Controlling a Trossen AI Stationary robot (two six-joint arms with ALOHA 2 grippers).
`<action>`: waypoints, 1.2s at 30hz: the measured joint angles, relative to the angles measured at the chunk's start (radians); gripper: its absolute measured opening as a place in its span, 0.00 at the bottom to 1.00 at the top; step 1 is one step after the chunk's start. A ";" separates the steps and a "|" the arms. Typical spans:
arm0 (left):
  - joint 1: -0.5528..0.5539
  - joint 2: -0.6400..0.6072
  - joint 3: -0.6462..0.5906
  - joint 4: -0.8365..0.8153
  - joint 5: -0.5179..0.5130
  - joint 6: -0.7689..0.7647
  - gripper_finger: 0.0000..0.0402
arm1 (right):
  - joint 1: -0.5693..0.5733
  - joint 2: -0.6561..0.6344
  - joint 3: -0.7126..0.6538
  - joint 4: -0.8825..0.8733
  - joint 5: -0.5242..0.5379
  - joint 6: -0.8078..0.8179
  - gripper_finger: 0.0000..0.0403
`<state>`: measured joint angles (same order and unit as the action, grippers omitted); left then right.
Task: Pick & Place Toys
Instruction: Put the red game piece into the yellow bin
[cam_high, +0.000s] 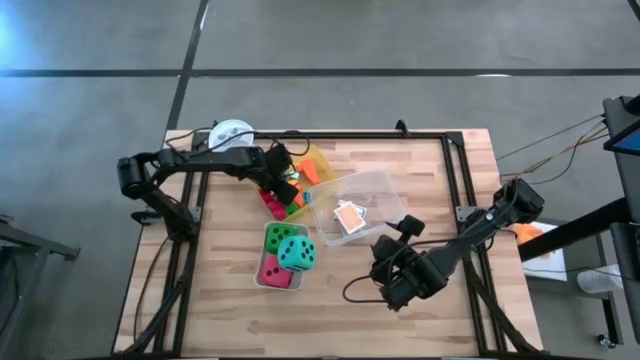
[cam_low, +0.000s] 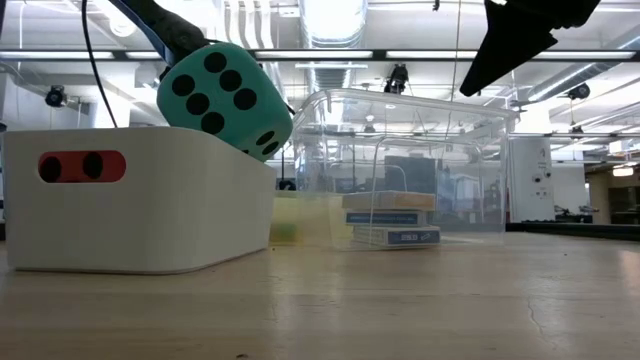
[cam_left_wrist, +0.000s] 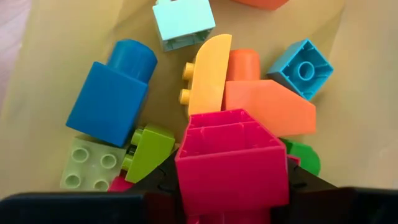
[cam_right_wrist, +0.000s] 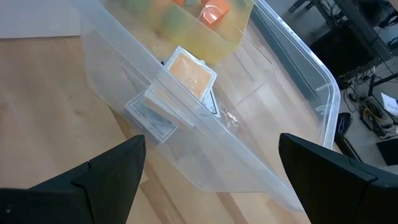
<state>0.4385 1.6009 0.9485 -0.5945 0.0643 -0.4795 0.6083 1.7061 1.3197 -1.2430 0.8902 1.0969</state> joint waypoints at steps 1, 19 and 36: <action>0.000 0.000 0.000 0.000 0.000 0.000 0.30 | 0.000 0.000 0.000 0.000 0.000 -0.001 0.90; 0.000 0.000 -0.001 0.000 0.001 -0.005 0.43 | -0.001 0.000 0.000 0.001 0.006 -0.003 0.90; -0.001 0.000 -0.001 0.000 0.006 -0.019 0.75 | 0.000 0.000 -0.002 0.002 0.007 0.000 0.90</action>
<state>0.4377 1.6009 0.9474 -0.5949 0.0702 -0.4984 0.6079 1.7061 1.3179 -1.2406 0.8970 1.0969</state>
